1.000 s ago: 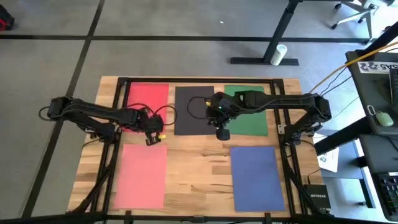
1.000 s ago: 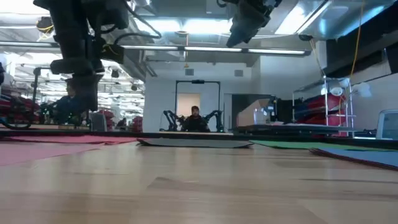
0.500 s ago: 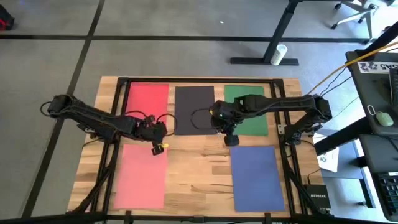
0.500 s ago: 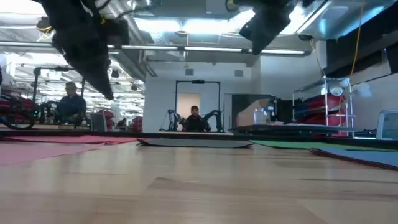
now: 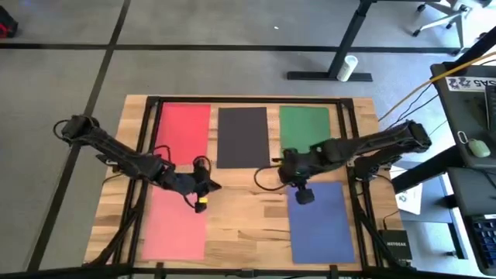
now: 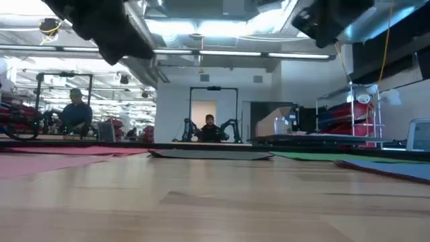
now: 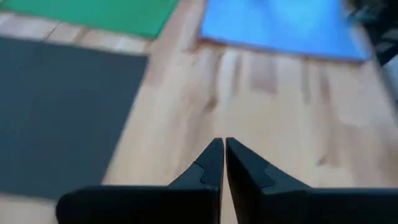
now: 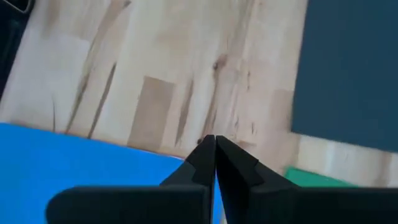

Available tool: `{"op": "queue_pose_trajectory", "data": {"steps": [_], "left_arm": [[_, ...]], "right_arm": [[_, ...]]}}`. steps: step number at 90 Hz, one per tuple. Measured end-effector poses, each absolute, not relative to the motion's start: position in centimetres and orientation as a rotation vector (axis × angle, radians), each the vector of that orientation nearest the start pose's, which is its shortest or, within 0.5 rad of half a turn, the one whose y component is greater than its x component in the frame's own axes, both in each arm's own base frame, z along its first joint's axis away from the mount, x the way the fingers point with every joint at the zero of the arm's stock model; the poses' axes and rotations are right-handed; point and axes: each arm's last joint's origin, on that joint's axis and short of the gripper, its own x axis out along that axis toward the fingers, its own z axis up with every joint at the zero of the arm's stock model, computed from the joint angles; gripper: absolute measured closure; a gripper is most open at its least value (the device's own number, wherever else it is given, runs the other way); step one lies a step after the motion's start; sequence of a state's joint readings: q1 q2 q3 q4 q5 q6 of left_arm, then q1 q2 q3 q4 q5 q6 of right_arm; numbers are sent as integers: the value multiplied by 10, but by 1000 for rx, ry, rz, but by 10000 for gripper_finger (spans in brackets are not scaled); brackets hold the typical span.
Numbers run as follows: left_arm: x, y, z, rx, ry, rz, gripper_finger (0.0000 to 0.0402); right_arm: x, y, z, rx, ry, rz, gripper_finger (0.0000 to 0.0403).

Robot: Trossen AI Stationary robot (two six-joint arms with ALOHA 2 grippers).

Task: Organize paper
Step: Move the blue paper to the bottom center of the table

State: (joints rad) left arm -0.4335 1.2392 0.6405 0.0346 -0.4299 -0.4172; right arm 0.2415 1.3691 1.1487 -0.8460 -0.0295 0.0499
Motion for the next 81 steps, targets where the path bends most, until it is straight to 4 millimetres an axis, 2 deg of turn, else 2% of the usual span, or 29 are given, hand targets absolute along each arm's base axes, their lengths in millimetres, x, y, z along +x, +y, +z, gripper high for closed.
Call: {"op": "queue_pose_trajectory", "data": {"steps": [15, 27, 43, 59, 81], "left_arm": [[225, -97, 200, -242, 382, 58, 402], [217, -97, 190, -289, 299, 24, 402], [211, -94, 177, -374, 314, 43, 402], [212, -94, 169, -392, 343, 58, 402], [216, -90, 163, -368, 361, 87, 402]], "right_arm": [[232, 65, 258, 33, 1035, 158, 403], [216, 61, 228, 156, 1045, 100, 403], [203, 74, 197, 271, 1108, 108, 403], [195, 90, 193, 217, 1097, 83, 403], [192, 84, 186, 152, 1125, -84, 394]]}}
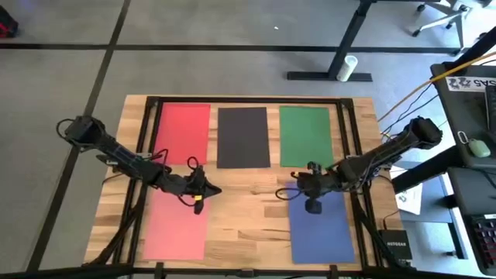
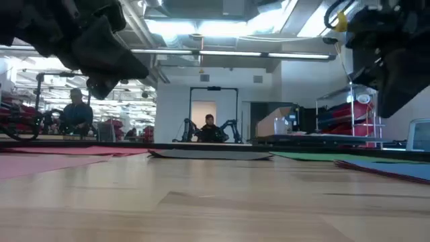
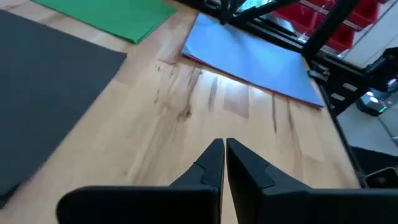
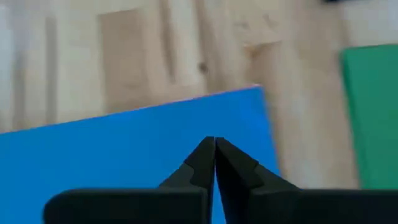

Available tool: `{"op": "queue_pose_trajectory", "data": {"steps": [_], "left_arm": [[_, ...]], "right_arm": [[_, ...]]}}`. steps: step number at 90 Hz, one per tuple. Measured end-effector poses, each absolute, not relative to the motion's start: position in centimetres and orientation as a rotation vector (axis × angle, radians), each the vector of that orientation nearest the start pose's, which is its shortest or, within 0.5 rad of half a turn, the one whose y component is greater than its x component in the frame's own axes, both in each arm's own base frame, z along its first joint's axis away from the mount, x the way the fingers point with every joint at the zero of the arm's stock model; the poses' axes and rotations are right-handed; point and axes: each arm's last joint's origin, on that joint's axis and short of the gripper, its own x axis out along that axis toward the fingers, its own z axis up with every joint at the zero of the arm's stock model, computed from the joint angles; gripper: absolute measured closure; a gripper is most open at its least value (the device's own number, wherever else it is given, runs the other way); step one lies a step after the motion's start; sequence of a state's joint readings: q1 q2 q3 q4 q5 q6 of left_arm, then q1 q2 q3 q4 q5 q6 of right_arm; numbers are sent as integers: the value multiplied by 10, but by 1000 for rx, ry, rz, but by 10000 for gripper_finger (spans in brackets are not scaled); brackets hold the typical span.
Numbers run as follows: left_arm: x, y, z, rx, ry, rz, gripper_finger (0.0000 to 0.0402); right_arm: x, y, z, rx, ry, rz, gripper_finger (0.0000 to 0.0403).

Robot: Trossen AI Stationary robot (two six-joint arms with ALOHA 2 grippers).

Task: Organize paper
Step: Move the blue paper to the bottom center of the table

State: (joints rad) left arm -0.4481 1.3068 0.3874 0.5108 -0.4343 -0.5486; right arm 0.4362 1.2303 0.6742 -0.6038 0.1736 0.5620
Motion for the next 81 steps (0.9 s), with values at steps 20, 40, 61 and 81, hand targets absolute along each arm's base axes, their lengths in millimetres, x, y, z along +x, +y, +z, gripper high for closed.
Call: {"op": "queue_pose_trajectory", "data": {"steps": [20, 40, 61, 81], "left_arm": [[218, -85, 163, -350, 358, 106, 402], [218, -84, 162, -346, 362, 112, 402], [218, -84, 162, -346, 363, 111, 402], [218, -84, 162, -346, 364, 110, 402]], "right_arm": [[202, 73, 180, 169, 1137, -127, 339], [217, 58, 168, 209, 1180, -95, 300], [224, 46, 153, 191, 1260, -95, 295], [229, 36, 141, 205, 1317, -79, 294]]}}
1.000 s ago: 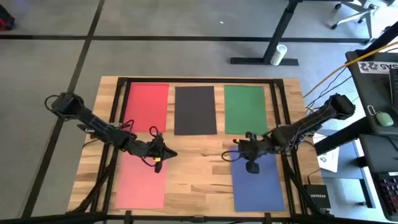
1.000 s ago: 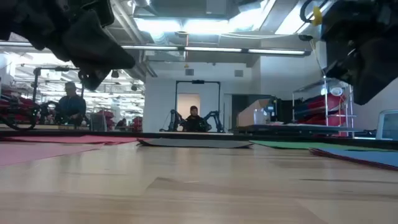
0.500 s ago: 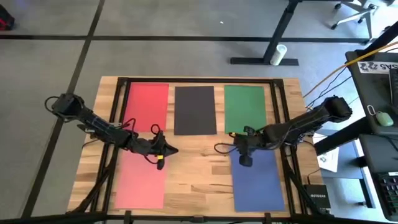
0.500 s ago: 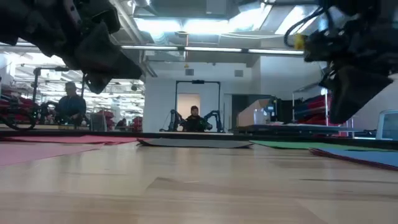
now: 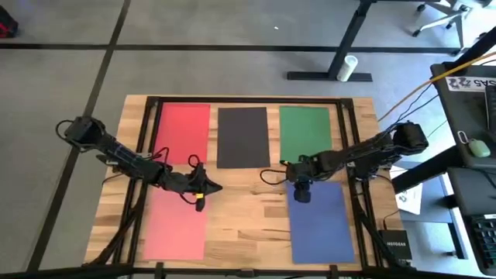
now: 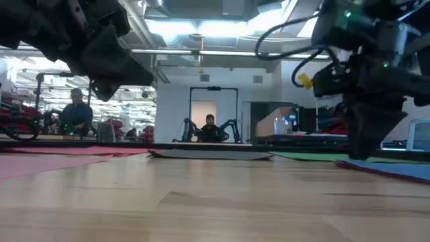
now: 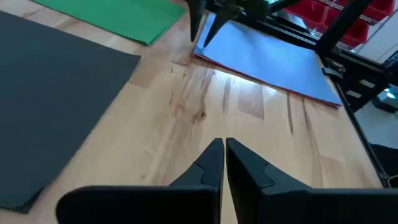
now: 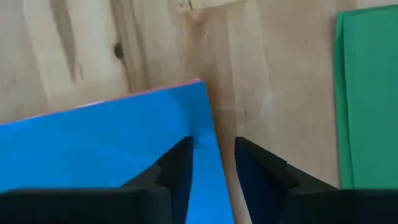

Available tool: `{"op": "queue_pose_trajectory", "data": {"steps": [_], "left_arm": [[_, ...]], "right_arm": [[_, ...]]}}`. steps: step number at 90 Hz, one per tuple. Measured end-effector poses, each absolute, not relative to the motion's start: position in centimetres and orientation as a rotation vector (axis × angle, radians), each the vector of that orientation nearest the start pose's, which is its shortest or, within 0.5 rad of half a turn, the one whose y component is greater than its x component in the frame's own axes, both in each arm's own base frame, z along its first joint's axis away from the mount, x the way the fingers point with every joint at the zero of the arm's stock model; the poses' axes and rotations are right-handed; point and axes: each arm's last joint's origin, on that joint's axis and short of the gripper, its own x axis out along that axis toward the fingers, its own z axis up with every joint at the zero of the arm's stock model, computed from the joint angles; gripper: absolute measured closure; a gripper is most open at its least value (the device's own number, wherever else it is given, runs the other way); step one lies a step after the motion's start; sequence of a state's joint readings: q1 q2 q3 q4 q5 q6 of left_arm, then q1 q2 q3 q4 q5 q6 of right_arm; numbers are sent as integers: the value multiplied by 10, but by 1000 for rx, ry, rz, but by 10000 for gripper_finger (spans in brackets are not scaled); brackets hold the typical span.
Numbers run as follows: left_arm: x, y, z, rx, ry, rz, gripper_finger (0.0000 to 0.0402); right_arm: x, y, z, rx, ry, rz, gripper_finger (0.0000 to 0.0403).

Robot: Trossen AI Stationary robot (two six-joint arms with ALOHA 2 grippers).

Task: Organize paper
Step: Move the blue paper to the bottom center of the table

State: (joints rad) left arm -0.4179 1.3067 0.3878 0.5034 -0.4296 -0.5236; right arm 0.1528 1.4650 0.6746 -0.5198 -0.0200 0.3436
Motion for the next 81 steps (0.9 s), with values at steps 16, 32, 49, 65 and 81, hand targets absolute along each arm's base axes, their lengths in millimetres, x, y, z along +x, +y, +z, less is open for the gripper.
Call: {"op": "queue_pose_trajectory", "data": {"steps": [16, 32, 49, 65, 81], "left_arm": [[218, -84, 162, -343, 364, 109, 402], [218, -84, 162, -343, 364, 109, 402], [218, -84, 162, -343, 364, 109, 402], [218, -84, 162, -343, 364, 109, 402], [218, -84, 162, -341, 364, 108, 402]], "right_arm": [[229, 38, 140, 198, 1329, -17, 298], [229, 38, 140, 198, 1333, -15, 358], [229, 38, 140, 192, 1333, -10, 393], [229, 38, 141, 190, 1327, 8, 402], [228, 39, 147, 213, 1307, 43, 402]]}}
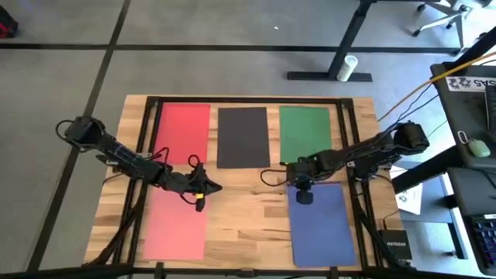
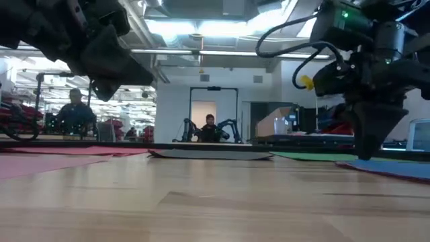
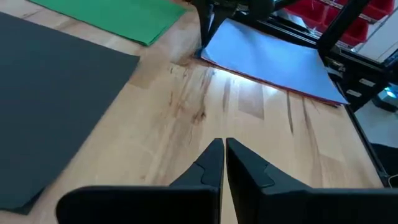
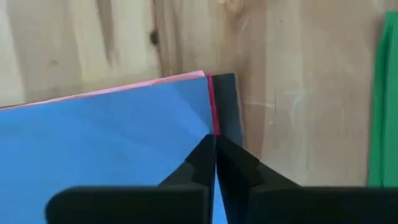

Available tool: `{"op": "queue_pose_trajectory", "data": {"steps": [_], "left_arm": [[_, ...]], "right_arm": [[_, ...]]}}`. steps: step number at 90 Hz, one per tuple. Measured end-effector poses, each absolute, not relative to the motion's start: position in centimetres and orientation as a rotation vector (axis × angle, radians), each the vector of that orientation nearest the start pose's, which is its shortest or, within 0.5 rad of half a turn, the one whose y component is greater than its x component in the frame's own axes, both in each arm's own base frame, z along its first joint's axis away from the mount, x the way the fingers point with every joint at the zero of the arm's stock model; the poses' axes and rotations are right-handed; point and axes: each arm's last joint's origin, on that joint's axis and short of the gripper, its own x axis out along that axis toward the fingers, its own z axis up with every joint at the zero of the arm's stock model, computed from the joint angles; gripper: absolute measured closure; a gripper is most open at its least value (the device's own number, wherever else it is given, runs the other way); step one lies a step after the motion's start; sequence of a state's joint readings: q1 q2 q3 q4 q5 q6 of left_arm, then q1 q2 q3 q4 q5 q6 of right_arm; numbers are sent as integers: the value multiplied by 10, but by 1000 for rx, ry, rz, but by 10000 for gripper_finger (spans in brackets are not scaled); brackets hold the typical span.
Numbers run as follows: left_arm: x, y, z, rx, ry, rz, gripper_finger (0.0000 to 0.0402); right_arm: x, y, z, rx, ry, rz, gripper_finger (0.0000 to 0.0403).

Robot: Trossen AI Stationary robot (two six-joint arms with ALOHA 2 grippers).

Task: Organize paper
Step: Move the blue paper to the bottom center of the table

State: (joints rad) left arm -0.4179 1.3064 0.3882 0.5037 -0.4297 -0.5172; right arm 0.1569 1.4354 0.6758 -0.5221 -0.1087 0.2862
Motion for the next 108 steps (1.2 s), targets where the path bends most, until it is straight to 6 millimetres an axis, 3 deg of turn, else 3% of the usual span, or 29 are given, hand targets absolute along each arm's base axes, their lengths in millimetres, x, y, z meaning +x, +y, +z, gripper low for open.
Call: {"op": "queue_pose_trajectory", "data": {"steps": [52, 69, 88, 108], "left_arm": [[218, -84, 162, -340, 363, 108, 402], [218, -84, 162, -340, 363, 108, 402], [218, -84, 163, -344, 361, 108, 402], [223, -86, 169, -350, 342, 102, 402]], "right_arm": [[226, 40, 150, 229, 1311, 86, 402], [223, 39, 160, 212, 1269, 74, 403], [233, 40, 175, 230, 1147, 92, 403], [257, 42, 197, 234, 993, 94, 403]]}}
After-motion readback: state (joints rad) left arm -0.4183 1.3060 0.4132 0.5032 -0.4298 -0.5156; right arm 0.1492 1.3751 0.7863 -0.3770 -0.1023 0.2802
